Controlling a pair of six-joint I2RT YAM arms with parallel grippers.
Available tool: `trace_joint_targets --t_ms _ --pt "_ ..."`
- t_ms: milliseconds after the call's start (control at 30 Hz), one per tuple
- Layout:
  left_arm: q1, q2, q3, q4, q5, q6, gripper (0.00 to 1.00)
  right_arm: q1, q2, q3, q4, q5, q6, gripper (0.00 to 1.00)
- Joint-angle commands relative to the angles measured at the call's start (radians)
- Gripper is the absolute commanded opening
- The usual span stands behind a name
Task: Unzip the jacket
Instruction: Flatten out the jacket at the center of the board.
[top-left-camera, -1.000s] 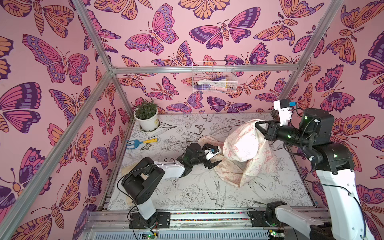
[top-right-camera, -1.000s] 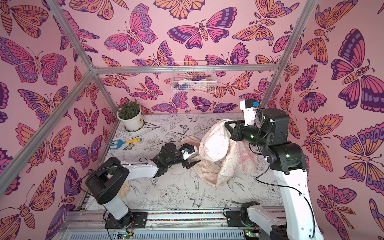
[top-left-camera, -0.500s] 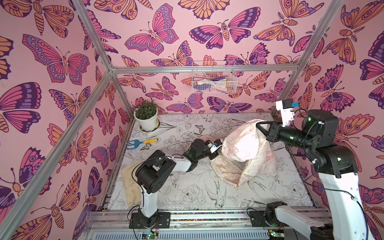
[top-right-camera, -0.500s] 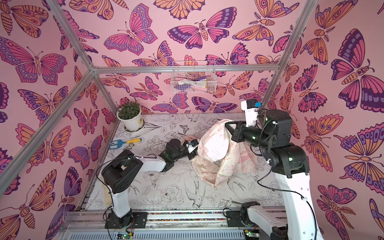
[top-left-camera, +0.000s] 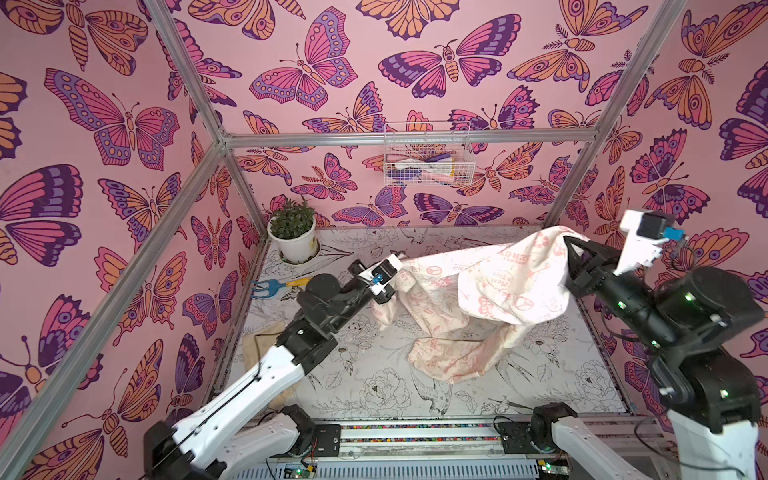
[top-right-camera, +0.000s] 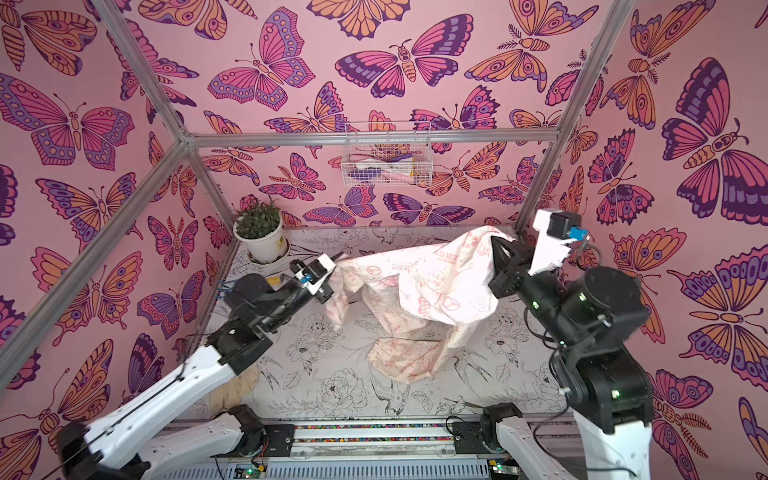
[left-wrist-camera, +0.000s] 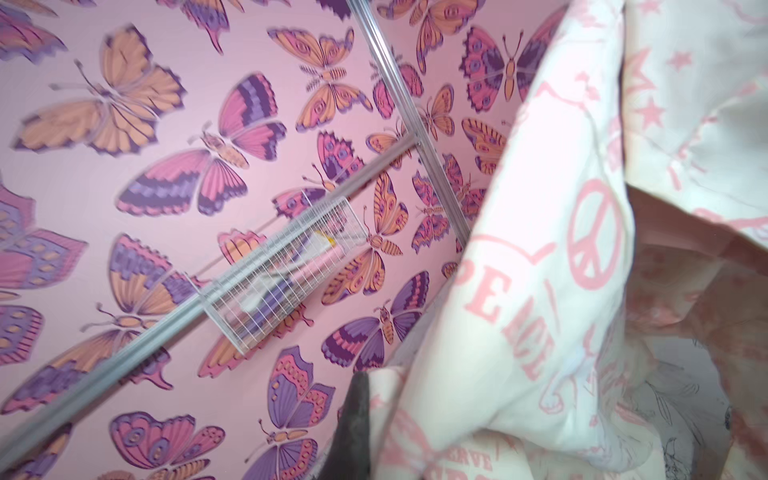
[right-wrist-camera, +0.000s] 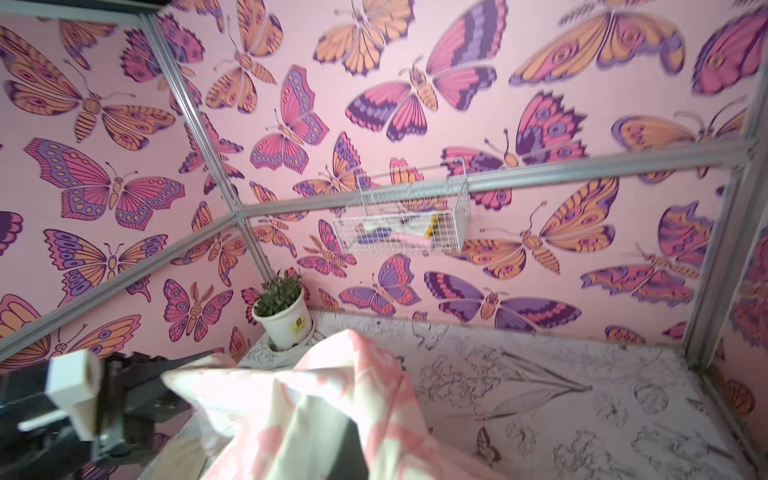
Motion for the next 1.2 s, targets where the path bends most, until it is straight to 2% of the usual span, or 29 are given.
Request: trace_joint_targets --t_ms 0,100,233,367,433,533,600,667,700,733,800,833,900,967,1067,1167 --pt "-0.038 -0.108 0.112 -0.316 -0.051 0.046 0.00 -0.003 -0.128 0.065 0.130 0.133 -0.095 0.00" --pt "-0.107 -0.139 0.251 -0.493 -0.075 0.071 0.00 -0.001 -0.150 0.184 0.054 0.194 -0.147 0.00" --pt "-0.152 -0.090 0.361 -0.603 -0.130 0.067 0.00 0.010 -0.049 0.368 -0.103 0.281 -0.190 0.00" --pt "-0.142 0.055 0.413 -0.704 -0.321 0.074 0.00 0.052 0.155 0.450 -0.219 0.347 -0.187 0.00" --pt "-0.082 0.120 0.385 -0.730 -0.344 0.056 0.00 0.053 0.269 0.434 -0.251 0.280 -0.178 0.00" --pt "0.098 0.207 0.320 -0.753 -0.220 -0.085 0.00 0.032 0.445 0.350 -0.253 0.176 -0.149 0.00" --pt "0.202 0.261 0.249 -0.732 -0.141 -0.161 0.00 -0.025 0.573 0.267 -0.199 0.030 -0.091 0.00" --pt "0.248 0.317 0.190 -0.702 -0.138 -0.172 0.00 -0.073 0.701 0.205 -0.132 -0.052 -0.020 0.01" --pt "0.257 0.370 0.173 -0.701 -0.151 -0.160 0.00 -0.090 0.775 0.192 -0.109 -0.088 0.003 0.09" --pt "0.261 0.412 0.166 -0.702 -0.173 -0.153 0.00 -0.099 0.851 0.195 -0.104 -0.110 0.019 0.20" --pt "0.278 0.503 0.171 -0.714 -0.201 -0.146 0.00 -0.110 1.023 0.250 -0.146 -0.153 0.020 0.51" --pt "0.285 0.536 0.178 -0.718 -0.214 -0.147 0.00 -0.111 1.091 0.299 -0.198 -0.158 0.006 0.59" --pt "0.305 0.601 0.197 -0.727 -0.219 -0.150 0.00 -0.111 1.218 0.409 -0.343 -0.126 -0.032 0.65" --pt "0.319 0.640 0.209 -0.730 -0.223 -0.153 0.00 -0.110 1.249 0.409 -0.379 -0.085 -0.061 0.71" --pt "0.341 0.679 0.217 -0.730 -0.241 -0.156 0.00 -0.110 1.190 0.314 -0.366 -0.009 -0.106 0.75" --pt "0.361 0.706 0.228 -0.728 -0.269 -0.187 0.00 -0.110 1.108 0.225 -0.383 -0.007 -0.147 0.75"
